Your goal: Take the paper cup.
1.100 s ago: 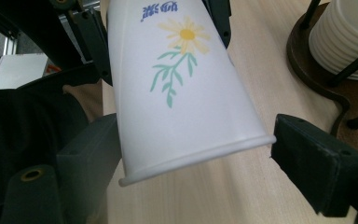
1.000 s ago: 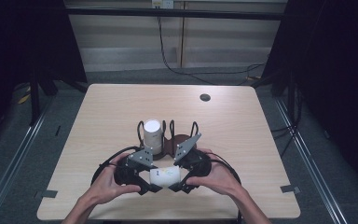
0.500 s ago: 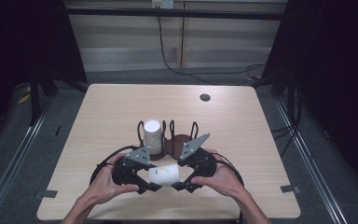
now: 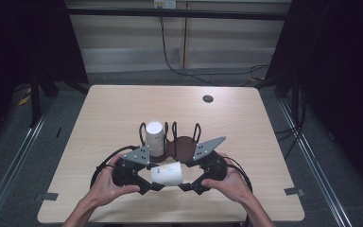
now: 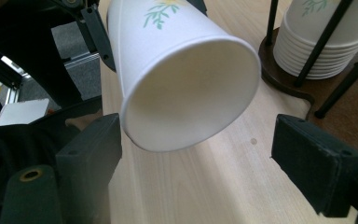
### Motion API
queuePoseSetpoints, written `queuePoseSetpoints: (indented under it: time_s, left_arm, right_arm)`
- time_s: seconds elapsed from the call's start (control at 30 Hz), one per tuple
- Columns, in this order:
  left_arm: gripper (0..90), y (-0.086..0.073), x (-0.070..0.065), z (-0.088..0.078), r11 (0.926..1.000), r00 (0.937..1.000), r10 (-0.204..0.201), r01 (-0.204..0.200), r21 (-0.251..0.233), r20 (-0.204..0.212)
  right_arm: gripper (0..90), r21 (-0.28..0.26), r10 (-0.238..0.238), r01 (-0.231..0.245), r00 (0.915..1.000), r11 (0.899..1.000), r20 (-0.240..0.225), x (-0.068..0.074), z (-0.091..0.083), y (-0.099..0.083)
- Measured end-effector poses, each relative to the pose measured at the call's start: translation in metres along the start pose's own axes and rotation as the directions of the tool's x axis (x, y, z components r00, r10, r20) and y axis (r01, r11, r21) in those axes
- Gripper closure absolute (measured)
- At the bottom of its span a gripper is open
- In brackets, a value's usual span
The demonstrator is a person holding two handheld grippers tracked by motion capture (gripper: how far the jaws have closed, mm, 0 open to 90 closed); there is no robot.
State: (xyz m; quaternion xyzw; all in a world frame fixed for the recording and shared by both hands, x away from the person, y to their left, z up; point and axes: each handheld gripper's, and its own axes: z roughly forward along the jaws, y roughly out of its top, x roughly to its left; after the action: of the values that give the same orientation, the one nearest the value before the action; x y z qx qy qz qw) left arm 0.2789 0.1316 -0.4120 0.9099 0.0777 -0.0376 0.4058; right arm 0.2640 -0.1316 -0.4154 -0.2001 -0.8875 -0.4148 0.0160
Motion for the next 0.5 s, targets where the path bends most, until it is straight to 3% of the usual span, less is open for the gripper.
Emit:
queuePoseSetpoints:
  time_s: [0.2,0.3,0.37,0.5]
  left_arm:
    - [36.7,-0.004,-0.001,-0.005,0.9999,0.9998,0.0,0.0,-0.015,-0.018]
    - [36.7,-0.004,0.0,-0.011,0.9988,0.9995,-0.014,0.013,-0.048,-0.028]
    - [36.7,-0.005,0.0,-0.014,0.9968,0.9996,-0.016,0.014,-0.079,-0.025]
    - [36.7,-0.007,0.001,-0.018,0.9952,0.9995,-0.019,0.016,-0.097,-0.025]
  right_arm:
    - [15.2,-0.055,0.015,-0.015,0.9999,0.998,0.003,-0.001,-0.005,-0.003]
    - [15.3,-0.083,0.018,-0.017,0.9998,0.996,0.012,0.0,-0.007,-0.002]
    - [15.3,-0.116,0.03,-0.031,0.9995,0.993,-0.009,0.001,-0.009,-0.002]
    - [15.2,-0.154,0.028,-0.03,0.9995,0.988,-0.011,0.003,-0.01,-0.001]
